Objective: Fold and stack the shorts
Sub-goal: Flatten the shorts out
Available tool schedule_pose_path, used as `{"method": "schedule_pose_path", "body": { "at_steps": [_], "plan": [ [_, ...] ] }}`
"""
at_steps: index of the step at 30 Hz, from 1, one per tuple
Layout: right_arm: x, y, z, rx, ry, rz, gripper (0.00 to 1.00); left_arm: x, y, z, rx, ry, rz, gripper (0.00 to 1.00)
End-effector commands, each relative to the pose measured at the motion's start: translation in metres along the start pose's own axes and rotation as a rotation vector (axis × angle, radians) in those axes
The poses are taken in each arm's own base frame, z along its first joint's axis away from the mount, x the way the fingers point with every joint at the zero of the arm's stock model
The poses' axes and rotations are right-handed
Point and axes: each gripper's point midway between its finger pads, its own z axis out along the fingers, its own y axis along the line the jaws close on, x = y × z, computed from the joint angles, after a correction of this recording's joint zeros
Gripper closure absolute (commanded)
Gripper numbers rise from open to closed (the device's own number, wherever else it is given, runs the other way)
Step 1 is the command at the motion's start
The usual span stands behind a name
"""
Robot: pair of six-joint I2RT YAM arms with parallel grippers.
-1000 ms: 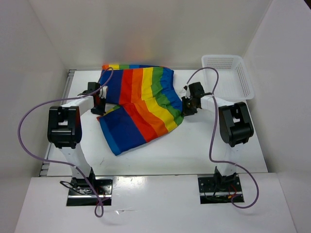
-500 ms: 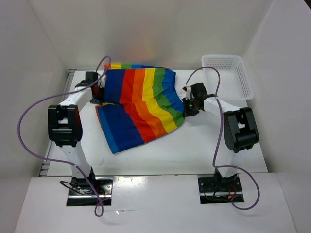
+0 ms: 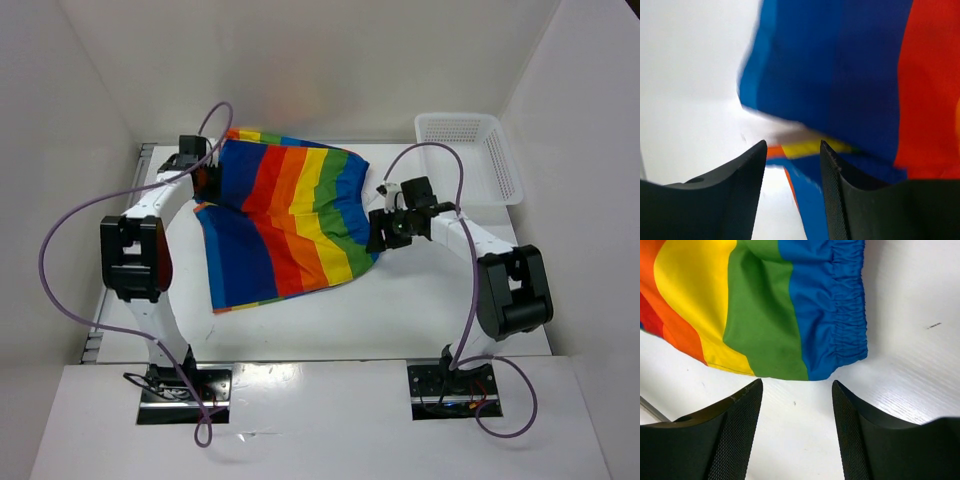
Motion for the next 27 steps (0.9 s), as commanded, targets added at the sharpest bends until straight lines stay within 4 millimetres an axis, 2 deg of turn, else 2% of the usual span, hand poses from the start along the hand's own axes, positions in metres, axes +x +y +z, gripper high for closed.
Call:
{"method": "schedule_pose_path", "body": {
  "at_steps": [1, 2, 3, 4, 6, 7, 8, 9, 11, 14, 15, 16, 17, 18, 19, 21, 23, 27],
  "plan": [
    [-0.010, 0.000, -0.014, 0.038, -0.050, -0.027, 0.36, 0.018, 0.006, -0.047, -0.031, 0.027, 0.010, 0.45],
    [-0.013, -0.004, -0.014, 0.057, -0.061, -0.030, 0.36, 0.025, 0.005, -0.057, -0.021, 0.037, 0.011, 0.45],
    [-0.009, -0.011, -0.015, 0.100, -0.059, -0.028, 0.36, 0.038, 0.004, -0.076, -0.010, 0.047, 0.012, 0.45],
    [-0.004, -0.015, -0.014, 0.122, -0.049, -0.023, 0.36, 0.057, -0.005, -0.087, 0.019, 0.097, 0.029, 0.45],
    [-0.008, -0.029, -0.017, 0.198, -0.073, -0.038, 0.36, 0.083, -0.017, -0.111, 0.053, 0.133, 0.055, 0.51],
    [-0.008, -0.032, -0.018, 0.217, -0.073, -0.047, 0.36, 0.125, -0.028, -0.114, 0.068, 0.227, 0.094, 0.52],
    [-0.015, -0.036, -0.020, 0.234, -0.086, -0.113, 0.36, 0.140, -0.027, -0.119, 0.044, 0.245, 0.115, 0.54],
    [-0.018, -0.038, -0.023, 0.237, -0.088, -0.180, 0.38, 0.144, -0.029, -0.133, 0.043, 0.212, 0.126, 0.54],
    [-0.029, -0.051, -0.029, 0.291, -0.083, -0.374, 0.38, 0.172, -0.046, -0.155, 0.078, 0.193, 0.198, 0.54],
    [-0.036, -0.067, -0.036, 0.360, -0.053, -0.571, 0.32, 0.184, -0.071, -0.177, 0.151, 0.118, 0.279, 0.50],
    [-0.029, -0.070, -0.035, 0.358, 0.007, -0.721, 0.28, 0.202, -0.071, -0.175, 0.148, 0.148, 0.302, 0.48],
    [-0.024, -0.061, -0.029, 0.331, 0.039, -0.813, 0.22, 0.212, -0.072, -0.173, 0.144, 0.169, 0.325, 0.48],
    [-0.013, -0.063, -0.025, 0.348, 0.090, -0.880, 0.19, 0.222, -0.076, -0.173, 0.150, 0.184, 0.362, 0.47],
    [-0.012, -0.060, -0.022, 0.357, 0.106, -0.944, 0.18, 0.231, -0.077, -0.170, 0.147, 0.209, 0.382, 0.47],
    [-0.014, -0.046, -0.018, 0.355, 0.108, -1.038, 0.18, 0.237, -0.079, -0.170, 0.154, 0.219, 0.398, 0.47],
    [-0.014, -0.042, -0.014, 0.377, 0.115, -1.098, 0.17, 0.248, -0.088, -0.170, 0.178, 0.244, 0.448, 0.45],
    [-0.022, -0.030, -0.010, 0.385, 0.095, -1.166, 0.14, 0.269, -0.084, -0.164, 0.155, 0.301, 0.493, 0.41],
    [-0.014, -0.024, 0.003, 0.388, 0.121, -1.271, 0.13, 0.285, -0.080, -0.154, 0.123, 0.336, 0.519, 0.39]
  ]
}}
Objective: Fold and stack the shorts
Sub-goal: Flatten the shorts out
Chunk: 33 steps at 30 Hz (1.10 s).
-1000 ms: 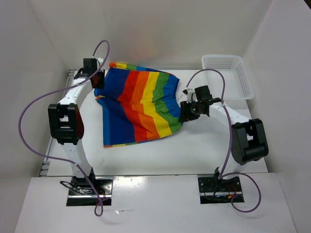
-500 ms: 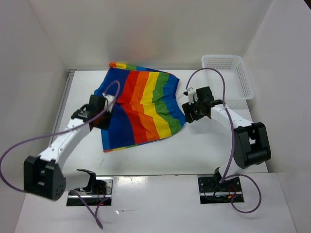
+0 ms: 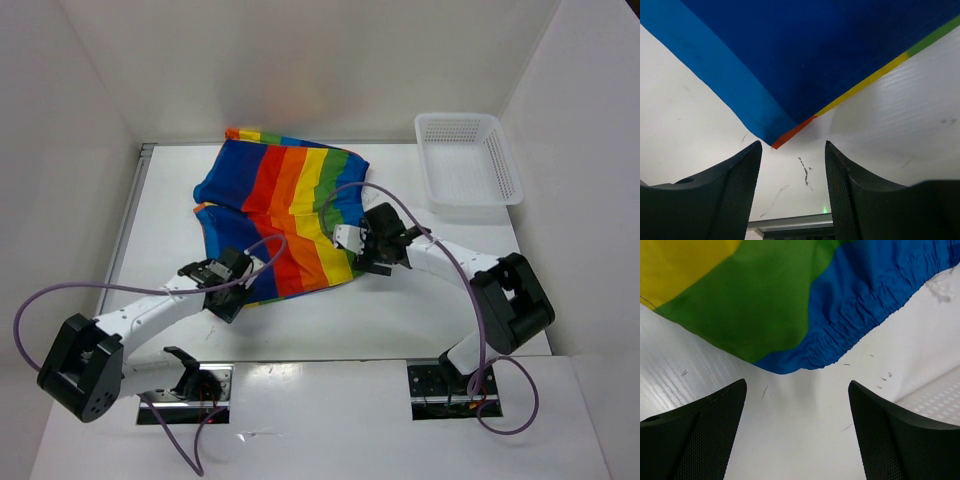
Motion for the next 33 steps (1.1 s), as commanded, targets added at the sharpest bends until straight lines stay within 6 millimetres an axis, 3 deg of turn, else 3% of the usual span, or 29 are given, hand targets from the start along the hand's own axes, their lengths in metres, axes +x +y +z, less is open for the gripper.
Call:
{"method": "schedule_pose_path", "body": {
  "at_steps": [1, 7, 11, 13, 16, 17, 21, 26, 33],
  "plan": [
    [-0.015, -0.023, -0.004, 0.117, -0.026, -0.126, 0.13, 0.002, 0.003, 0.006, -0.030, 0.009, 0.007, 0.39],
    [-0.013, -0.016, 0.010, 0.096, -0.024, -0.125, 0.13, 0.011, 0.012, 0.025, -0.108, 0.010, 0.006, 0.37],
    [-0.013, -0.011, 0.018, 0.074, -0.027, -0.127, 0.14, -0.011, 0.011, 0.031, -0.104, -0.063, -0.014, 0.42],
    [-0.014, -0.009, 0.022, 0.059, -0.029, -0.128, 0.19, -0.013, 0.011, 0.031, -0.104, -0.061, -0.013, 0.54],
    [-0.012, -0.003, 0.026, 0.037, -0.026, -0.144, 0.24, -0.002, 0.009, 0.036, -0.101, -0.029, -0.004, 0.71],
    [-0.007, 0.003, 0.027, 0.018, -0.012, -0.145, 0.26, 0.003, 0.006, 0.038, -0.090, -0.018, -0.001, 0.86],
    [0.005, 0.020, 0.029, -0.037, 0.014, -0.158, 0.36, -0.002, 0.009, 0.035, -0.075, -0.030, -0.030, 0.99],
    [0.011, 0.035, 0.029, -0.104, 0.019, -0.174, 0.36, -0.012, 0.015, 0.022, -0.071, -0.037, -0.050, 1.00],
    [0.007, 0.033, 0.030, -0.111, 0.009, -0.192, 0.41, -0.026, 0.022, 0.009, -0.072, -0.070, -0.077, 1.00]
  ]
}}
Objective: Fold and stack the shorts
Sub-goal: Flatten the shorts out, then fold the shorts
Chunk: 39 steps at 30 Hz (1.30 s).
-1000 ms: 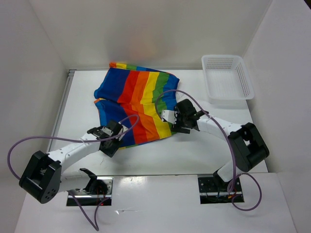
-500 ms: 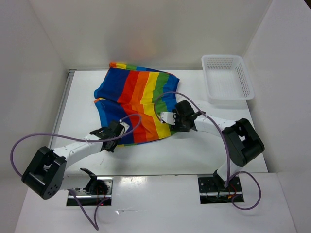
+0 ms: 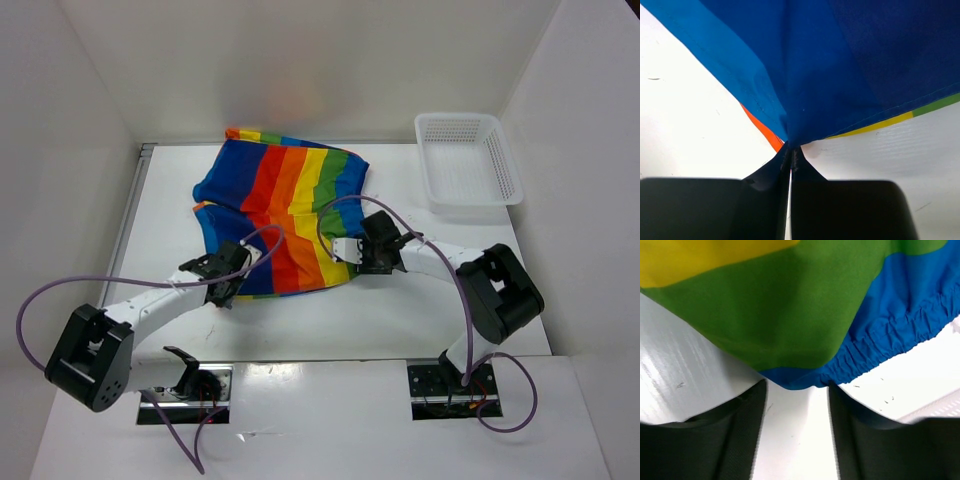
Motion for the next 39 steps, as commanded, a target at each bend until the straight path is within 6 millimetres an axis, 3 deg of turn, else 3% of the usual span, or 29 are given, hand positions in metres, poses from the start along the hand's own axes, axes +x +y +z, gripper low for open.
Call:
{"method": "schedule_pose_path", "body": {
  "at_steps": [1, 2, 3, 5, 6, 10, 13, 15, 17, 18, 19, 20, 21, 22, 25, 26, 28, 30, 32, 34, 35, 36, 38, 39],
  "plan": [
    [-0.002, 0.015, 0.004, -0.067, -0.008, -0.018, 0.46, -0.014, 0.003, -0.011, 0.009, -0.039, -0.017, 1.00],
    [-0.002, 0.015, 0.004, -0.067, -0.008, -0.018, 0.51, -0.014, 0.003, -0.011, 0.009, -0.039, -0.017, 1.00],
    [-0.001, 0.012, 0.004, -0.055, -0.005, -0.018, 0.66, -0.017, 0.006, -0.012, -0.001, -0.047, -0.020, 1.00],
    [-0.001, 0.010, 0.005, -0.037, -0.004, -0.018, 0.82, -0.021, 0.006, -0.013, -0.002, -0.056, -0.022, 1.00],
    [-0.002, 0.008, 0.003, -0.029, -0.009, -0.018, 0.98, -0.021, 0.006, -0.013, -0.002, -0.056, -0.022, 1.00],
    [-0.009, 0.003, -0.003, -0.009, -0.041, 0.010, 1.00, -0.028, 0.010, -0.019, -0.012, -0.064, -0.025, 1.00],
    [-0.020, 0.009, -0.020, -0.046, -0.070, 0.004, 1.00, -0.027, 0.013, -0.029, -0.011, -0.054, -0.022, 1.00],
    [-0.020, 0.025, -0.033, -0.135, -0.064, -0.004, 1.00, -0.027, 0.017, -0.044, -0.010, -0.047, -0.020, 1.00],
    [-0.036, 0.025, -0.056, -0.184, -0.130, 0.026, 1.00, -0.031, 0.020, -0.060, 0.018, -0.057, -0.040, 1.00],
    [-0.032, 0.041, -0.069, -0.266, -0.113, 0.046, 1.00, -0.033, 0.022, -0.077, 0.037, -0.049, -0.037, 1.00],
    [-0.043, 0.032, -0.089, -0.250, -0.159, 0.055, 1.00, -0.035, 0.022, -0.087, 0.054, -0.052, -0.037, 1.00],
    [-0.052, 0.036, -0.102, -0.278, -0.212, 0.058, 1.00, -0.037, 0.023, -0.102, 0.068, -0.080, -0.043, 1.00],
    [-0.055, 0.046, -0.117, -0.314, -0.223, 0.066, 1.00, -0.028, 0.019, -0.116, 0.107, -0.060, -0.036, 1.00],
    [-0.072, 0.042, -0.144, -0.286, -0.303, 0.052, 1.00, -0.040, 0.025, -0.140, 0.114, -0.138, -0.052, 1.00],
    [-0.102, 0.047, -0.202, -0.287, -0.432, 0.091, 1.00, -0.047, 0.030, -0.175, 0.140, -0.193, -0.060, 1.00],
    [-0.106, 0.047, -0.213, -0.296, -0.453, 0.122, 1.00, -0.059, 0.034, -0.195, 0.145, -0.249, -0.070, 1.00],
    [-0.114, 0.048, -0.238, -0.328, -0.480, 0.236, 1.00, -0.074, 0.042, -0.209, 0.136, -0.296, -0.087, 1.00],
    [-0.121, 0.050, -0.252, -0.353, -0.522, 0.281, 1.00, -0.106, 0.067, -0.228, 0.059, -0.428, -0.149, 1.00],
    [-0.119, 0.039, -0.258, -0.330, -0.555, 0.377, 1.00, -0.139, 0.086, -0.232, -0.015, -0.519, -0.192, 1.00],
    [-0.113, 0.022, -0.256, -0.287, -0.563, 0.444, 1.00, -0.169, 0.112, -0.225, -0.110, -0.558, -0.253, 1.00],
    [-0.109, 0.023, -0.250, -0.294, -0.558, 0.462, 1.00, -0.180, 0.117, -0.220, -0.120, -0.567, -0.267, 1.00],
    [-0.105, 0.021, -0.246, -0.288, -0.550, 0.477, 1.00, -0.193, 0.128, -0.202, -0.140, -0.539, -0.290, 1.00],
    [-0.096, 0.021, -0.232, -0.296, -0.532, 0.551, 1.00, -0.226, 0.147, -0.202, -0.160, -0.600, -0.328, 1.00],
    [-0.095, 0.023, -0.228, -0.310, -0.535, 0.572, 1.00, -0.241, 0.156, -0.178, -0.155, -0.568, -0.341, 1.00]
  ]
}}
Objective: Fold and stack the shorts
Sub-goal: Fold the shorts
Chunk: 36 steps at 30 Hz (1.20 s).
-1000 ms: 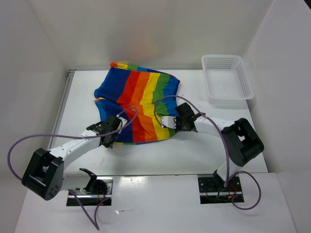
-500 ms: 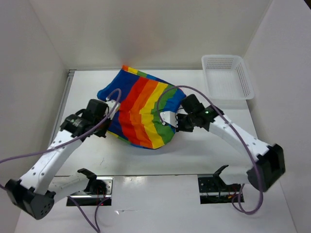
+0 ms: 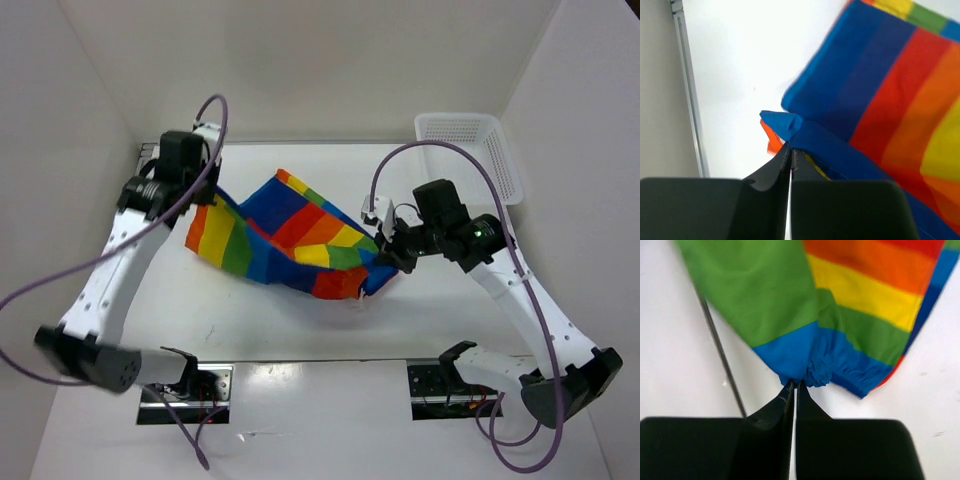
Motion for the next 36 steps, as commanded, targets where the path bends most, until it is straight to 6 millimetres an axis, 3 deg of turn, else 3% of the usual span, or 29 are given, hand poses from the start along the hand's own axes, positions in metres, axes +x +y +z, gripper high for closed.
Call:
{"method": "schedule_pose_path", "body": {
  "at_steps": [1, 3, 4, 5, 7, 8, 9, 11, 14, 17, 27, 28, 29, 30, 31, 32, 33, 36],
  "plan": [
    [0.010, 0.002, 0.011, -0.036, -0.025, 0.137, 1.00, -0.051, 0.020, 0.054, -0.062, -0.088, -0.061, 1.00],
    [0.025, -0.001, 0.018, -0.040, -0.013, 0.200, 1.00, -0.075, 0.021, 0.085, -0.064, -0.111, -0.071, 1.00],
    [0.026, -0.003, 0.021, -0.037, -0.027, 0.215, 1.00, -0.078, 0.024, 0.096, -0.065, -0.111, -0.078, 1.00],
    [0.036, -0.007, 0.023, -0.026, -0.015, 0.252, 1.00, -0.074, 0.020, 0.119, -0.062, -0.080, -0.072, 1.00],
    [0.040, -0.015, 0.025, -0.008, -0.016, 0.290, 1.00, -0.088, 0.011, 0.132, -0.033, -0.101, -0.069, 1.00],
    [0.040, -0.019, 0.026, 0.004, -0.034, 0.317, 1.00, -0.085, 0.002, 0.150, -0.022, -0.082, -0.059, 1.00],
    [0.046, -0.030, 0.027, 0.024, -0.027, 0.349, 1.00, -0.088, -0.004, 0.157, -0.014, -0.089, -0.054, 1.00],
    [0.054, -0.033, 0.032, 0.013, -0.018, 0.392, 1.00, -0.085, -0.021, 0.178, 0.006, -0.073, -0.037, 1.00],
    [0.066, -0.039, 0.043, 0.011, 0.015, 0.444, 1.00, -0.081, -0.027, 0.208, 0.007, -0.059, -0.034, 1.00],
    [0.076, -0.051, 0.046, 0.015, 0.043, 0.497, 1.00, -0.078, -0.038, 0.231, 0.017, -0.046, -0.025, 1.00],
    [0.112, -0.083, 0.053, 0.102, 0.135, 0.665, 1.00, -0.101, -0.100, 0.263, 0.060, -0.142, 0.012, 0.98],
    [0.115, -0.089, 0.051, 0.130, 0.137, 0.682, 0.95, -0.096, -0.103, 0.272, 0.060, -0.129, 0.015, 0.96],
    [0.121, -0.092, 0.050, 0.147, 0.151, 0.711, 0.81, -0.097, -0.109, 0.274, 0.068, -0.132, 0.020, 0.94],
    [0.125, -0.097, 0.050, 0.165, 0.158, 0.729, 0.45, -0.105, -0.109, 0.275, 0.067, -0.151, 0.015, 0.88],
    [0.128, -0.100, 0.048, 0.181, 0.163, 0.735, 0.41, -0.101, -0.116, 0.284, 0.064, -0.142, 0.022, 0.64],
    [0.132, -0.102, 0.048, 0.186, 0.166, 0.750, 0.38, -0.101, -0.117, 0.286, 0.065, -0.135, 0.024, 0.57],
    [0.134, -0.103, 0.047, 0.199, 0.173, 0.762, 0.28, -0.109, -0.115, 0.287, 0.055, -0.147, 0.020, 0.51],
    [0.133, -0.108, 0.043, 0.225, 0.163, 0.768, 0.18, -0.116, -0.108, 0.278, 0.078, -0.133, 0.017, 0.37]
  ]
}}
